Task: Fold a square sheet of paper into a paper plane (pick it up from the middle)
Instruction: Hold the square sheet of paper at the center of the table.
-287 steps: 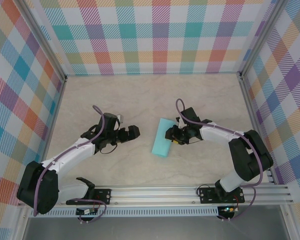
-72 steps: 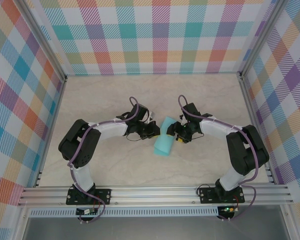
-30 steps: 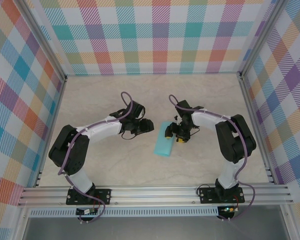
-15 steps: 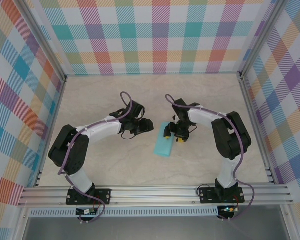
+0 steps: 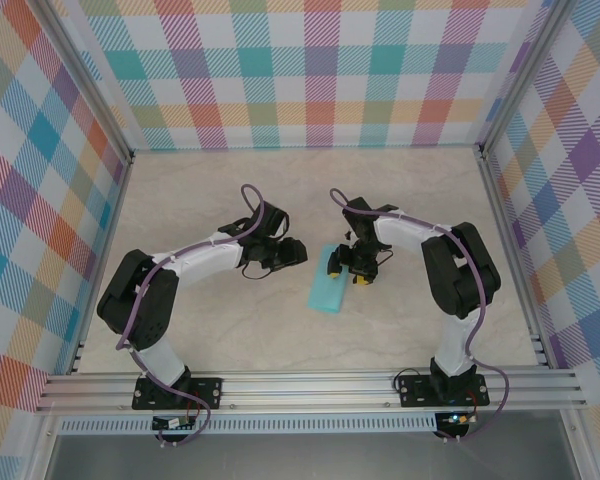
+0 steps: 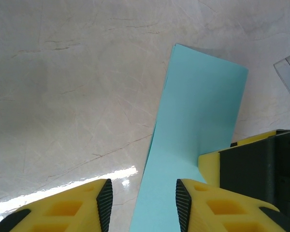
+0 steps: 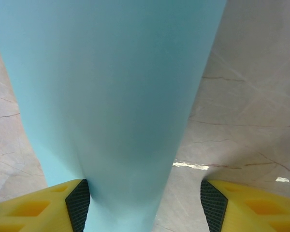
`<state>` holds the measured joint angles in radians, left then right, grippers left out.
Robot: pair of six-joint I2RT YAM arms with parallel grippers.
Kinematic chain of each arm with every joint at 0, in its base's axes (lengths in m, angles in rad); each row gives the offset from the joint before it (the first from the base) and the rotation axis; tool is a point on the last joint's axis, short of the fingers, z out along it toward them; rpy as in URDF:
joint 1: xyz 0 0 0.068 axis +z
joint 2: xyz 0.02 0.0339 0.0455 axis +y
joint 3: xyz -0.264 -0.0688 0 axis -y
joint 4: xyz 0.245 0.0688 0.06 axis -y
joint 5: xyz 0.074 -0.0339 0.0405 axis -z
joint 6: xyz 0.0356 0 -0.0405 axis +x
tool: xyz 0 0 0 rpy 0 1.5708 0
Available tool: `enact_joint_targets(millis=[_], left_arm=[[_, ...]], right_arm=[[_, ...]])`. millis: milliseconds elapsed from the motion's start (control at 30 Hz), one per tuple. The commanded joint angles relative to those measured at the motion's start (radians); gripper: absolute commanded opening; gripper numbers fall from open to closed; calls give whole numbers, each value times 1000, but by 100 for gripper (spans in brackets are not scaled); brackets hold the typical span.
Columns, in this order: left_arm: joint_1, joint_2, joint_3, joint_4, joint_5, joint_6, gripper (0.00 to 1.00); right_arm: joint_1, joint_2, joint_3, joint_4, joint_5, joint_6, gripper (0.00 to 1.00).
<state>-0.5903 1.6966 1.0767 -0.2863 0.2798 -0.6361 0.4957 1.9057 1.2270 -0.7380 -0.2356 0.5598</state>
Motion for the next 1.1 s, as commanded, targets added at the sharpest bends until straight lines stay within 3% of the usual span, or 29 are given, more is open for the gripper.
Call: enact_joint_targets(millis=[0,167,200,233,533,1067], left_arm=[[14,17,-1,-1,56,-7,38],[14,56,10,76,143,-26,25],[14,63,11,91,163,-30,16],[14,73,11,104,180,-37,1],[10,158,17,216,272,-113,0],[-9,242,72,202,297,-107,0]], right_arm=[[12,61,-20,-32,41,4,65],[12,67,-21,-31,48,0,65],[12,66,-22,-30,47,0,65],[13,67,-21,-29,45,1,65],[14,71,-29,-24,47,2,65],[16,89,-26,-46,74,-12,63]])
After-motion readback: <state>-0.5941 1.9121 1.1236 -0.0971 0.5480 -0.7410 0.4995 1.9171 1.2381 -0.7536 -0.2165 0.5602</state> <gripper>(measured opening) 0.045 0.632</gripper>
